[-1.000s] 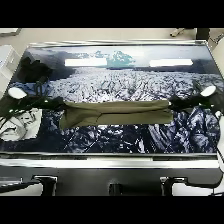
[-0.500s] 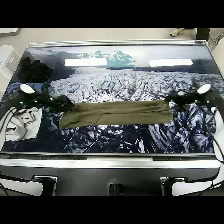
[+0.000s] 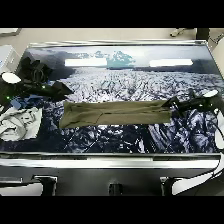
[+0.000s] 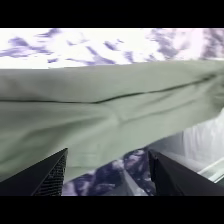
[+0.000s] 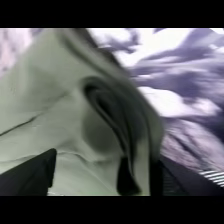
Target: Fold the clothes and pants, and hang the long-sleeved shirts on hangers.
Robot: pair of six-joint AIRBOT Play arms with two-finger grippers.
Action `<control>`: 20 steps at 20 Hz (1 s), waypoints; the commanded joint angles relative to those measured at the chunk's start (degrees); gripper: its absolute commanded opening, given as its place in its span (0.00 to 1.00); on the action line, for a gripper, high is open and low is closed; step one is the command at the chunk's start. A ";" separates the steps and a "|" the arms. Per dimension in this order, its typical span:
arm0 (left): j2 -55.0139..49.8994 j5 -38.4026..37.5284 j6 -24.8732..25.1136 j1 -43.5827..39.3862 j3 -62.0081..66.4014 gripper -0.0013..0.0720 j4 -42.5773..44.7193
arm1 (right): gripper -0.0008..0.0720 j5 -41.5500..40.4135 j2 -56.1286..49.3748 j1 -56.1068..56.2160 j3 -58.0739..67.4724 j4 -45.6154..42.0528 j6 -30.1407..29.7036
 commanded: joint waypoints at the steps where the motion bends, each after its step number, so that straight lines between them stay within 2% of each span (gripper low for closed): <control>1: 1.70 2.29 -0.02 -5.05 0.22 0.80 -1.03 | 0.52 -2.43 -1.66 3.52 0.15 2.75 -1.49; 2: 1.55 3.06 -0.02 -6.73 0.11 0.79 -1.01 | 0.05 -2.86 -1.16 4.07 0.66 3.78 -1.53; 3: 1.33 4.44 -0.02 -8.37 -0.09 0.73 -0.98 | 0.06 -2.67 -0.24 4.17 1.27 5.38 -2.47; 4: 1.07 6.95 -0.02 -10.38 -0.59 0.61 -0.96 | 0.06 -2.34 1.22 4.17 1.73 7.34 -3.82; 6: -0.02 15.56 -0.04 -15.39 -2.45 0.46 -0.96 | 0.06 -1.86 5.99 4.20 1.92 10.43 -4.37; 8: -2.64 24.70 -0.15 -21.84 -4.42 0.11 -1.01 | 0.06 0.46 11.82 4.24 1.92 12.74 -4.98; 9: -4.68 26.97 -1.84 -24.61 -4.55 0.07 -1.07 | 0.06 2.10 15.06 4.24 1.92 13.38 -5.14; 11: -9.31 30.45 -8.92 -29.42 -4.52 0.07 -2.82 | 0.06 5.33 21.00 4.24 1.92 14.10 -5.09; 12: -11.58 33.29 -10.43 -31.50 -4.52 0.07 -5.66 | 0.06 6.78 23.82 4.24 1.92 14.19 -4.83; 16: -18.99 44.41 -9.97 -39.41 -3.80 0.05 -29.81 | 0.06 8.31 31.89 4.24 1.92 14.27 -1.42; 18: -23.30 45.75 -7.02 -44.09 0.04 0.05 -38.32 | 0.06 10.16 34.29 4.24 1.92 14.51 -0.50; 20: -28.44 45.83 -7.08 -48.30 6.38 0.05 -43.91 | 0.06 12.41 36.79 4.24 1.92 14.62 0.44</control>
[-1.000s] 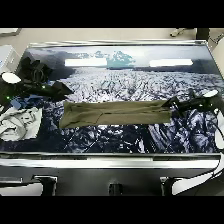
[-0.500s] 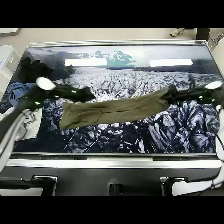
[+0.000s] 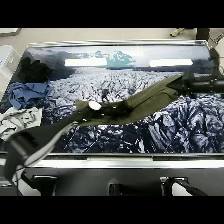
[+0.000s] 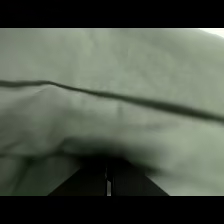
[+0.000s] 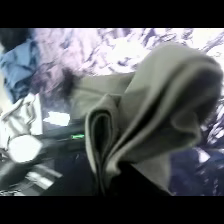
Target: Fold the clothes and pants, and hang the long-sleeved shirts on hangers.
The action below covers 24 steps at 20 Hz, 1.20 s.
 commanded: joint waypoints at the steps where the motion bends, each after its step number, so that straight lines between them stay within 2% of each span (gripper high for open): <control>1: -9.07 3.43 0.85 -7.78 9.46 0.05 -15.74 | 0.06 3.28 5.29 0.07 0.07 0.39 1.70; 5: -18.75 3.34 0.85 -13.44 23.06 0.04 -25.31 | 0.06 2.49 7.56 0.07 -0.02 -0.22 1.70; 8: -20.09 2.40 2.97 -12.76 25.99 0.04 -23.69 | 0.06 1.05 6.25 0.07 -0.24 -1.64 1.66; 10: -18.95 -3.30 3.85 -8.72 25.97 0.04 -13.62 | 0.06 0.66 3.89 0.07 -0.24 -1.53 1.68; 13: -14.21 -15.56 -0.87 1.16 25.97 0.04 9.29 | 0.06 -2.21 -0.09 3.10 -0.22 -1.53 1.22; 15: -8.50 -21.00 -0.87 8.39 25.97 0.04 18.99 | 0.06 -5.68 -2.99 8.70 -0.22 -1.53 1.07; 20: 9.27 -30.27 -0.61 26.16 25.97 0.04 33.14 | 0.07 -19.87 -13.31 25.33 -0.22 -1.27 3.96; 24: 22.64 -34.86 -0.42 34.27 25.97 0.04 38.73 | 0.07 -29.59 -25.20 37.20 -0.22 1.92 6.08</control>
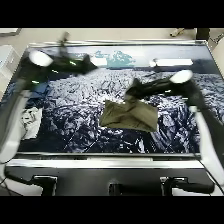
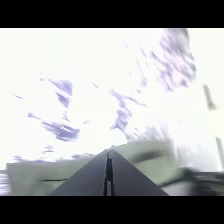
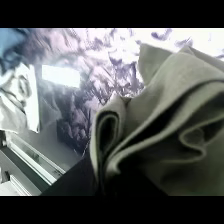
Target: Fold the clothes and pants, and hang the long-sleeved shirts on hangers.
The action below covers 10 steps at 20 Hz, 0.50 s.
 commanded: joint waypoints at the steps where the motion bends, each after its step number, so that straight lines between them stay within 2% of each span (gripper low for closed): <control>1: 11.72 -5.09 0.90 6.95 0.04 0.04 6.32 | 0.07 -11.85 -10.29 10.51 0.00 4.44 1.77; 2: 14.36 -5.40 1.88 7.17 0.04 0.04 6.32 | 0.21 -15.50 -13.18 13.11 0.00 6.97 1.75; 3: 16.44 -5.79 2.14 7.15 0.04 0.04 6.32 | 0.90 -17.84 -15.58 15.13 0.00 9.31 2.21; 4: 18.32 -6.56 2.16 6.97 0.04 0.04 6.32 | 0.95 -18.97 -17.09 16.22 0.07 10.67 2.21; 6: 20.94 -8.98 3.50 6.75 0.04 0.04 6.32 | 0.96 -18.16 -17.00 14.86 0.24 10.93 1.25; 8: 22.56 -11.04 4.66 6.75 0.04 0.04 6.32 | 0.96 -12.85 -13.73 9.16 0.31 8.37 -1.86; 10: 23.32 -11.67 4.72 6.75 0.04 0.04 6.34 | 0.97 -4.81 -9.03 -0.13 0.31 1.22 -1.70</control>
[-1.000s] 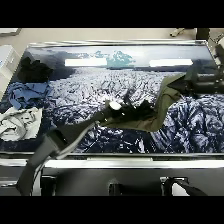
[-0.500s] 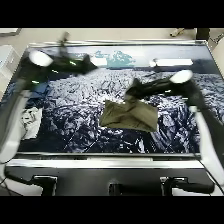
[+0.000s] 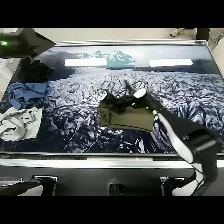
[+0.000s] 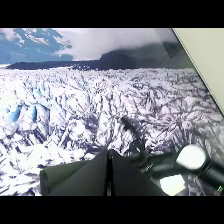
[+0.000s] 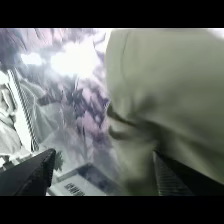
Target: Fold the clothes and pants, and hang the long-sleeved shirts on hangers.
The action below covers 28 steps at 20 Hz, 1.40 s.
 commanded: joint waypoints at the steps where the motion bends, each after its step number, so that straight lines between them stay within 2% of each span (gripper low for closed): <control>1: 2.56 -2.25 1.05 0.24 0.02 0.04 0.42 | 0.98 12.00 5.73 -13.27 0.07 -10.54 -0.70; 4: 2.54 -2.03 1.03 0.24 0.02 0.05 0.44 | 0.96 25.97 9.09 -28.41 -0.52 -25.27 3.85; 6: 2.56 -2.03 0.98 0.13 0.02 0.04 0.42 | 0.95 31.26 9.16 -34.95 -4.94 -27.91 3.43; 8: 2.56 -2.01 0.76 0.13 0.02 0.04 0.37 | 0.94 29.16 9.14 -36.48 -13.14 -24.76 0.09; 12: 2.54 -1.99 -0.76 0.13 0.02 0.04 0.37 | 0.93 18.69 8.13 -34.80 -24.17 -9.55 -11.91; 16: 2.47 -1.90 -1.40 0.13 0.02 0.05 0.37 | 0.75 13.90 7.13 -33.68 -24.28 -2.91 -15.10; 17: 2.38 -1.92 -1.40 0.13 0.02 0.05 0.37 | 0.74 12.76 7.13 -33.14 -24.28 -2.73 -15.28; 18: 2.29 -1.92 -1.42 0.13 0.02 0.04 0.37 | 0.64 12.31 7.10 -32.54 -24.28 -2.49 -16.06; 19: 2.21 -1.92 -1.46 0.13 0.02 0.05 0.37 | 0.46 12.13 7.13 -32.33 -24.28 -2.10 -17.00; 20: 2.14 -1.92 -1.79 0.13 0.02 0.05 0.37 | 0.14 12.15 7.15 -32.13 -24.26 -1.75 -17.68; 21: 2.14 -1.92 -1.79 0.13 0.02 0.05 0.39 | 0.07 12.41 7.15 -32.15 -24.15 -1.27 -17.86; 24: 2.14 -1.97 -1.79 0.13 0.02 0.05 0.39 | 0.06 16.72 7.19 -32.22 -19.56 -2.23 -20.81; 28: 2.14 -1.99 -1.81 0.13 0.02 0.05 0.37 | 0.07 18.49 7.17 -33.27 -4.35 -7.32 -17.94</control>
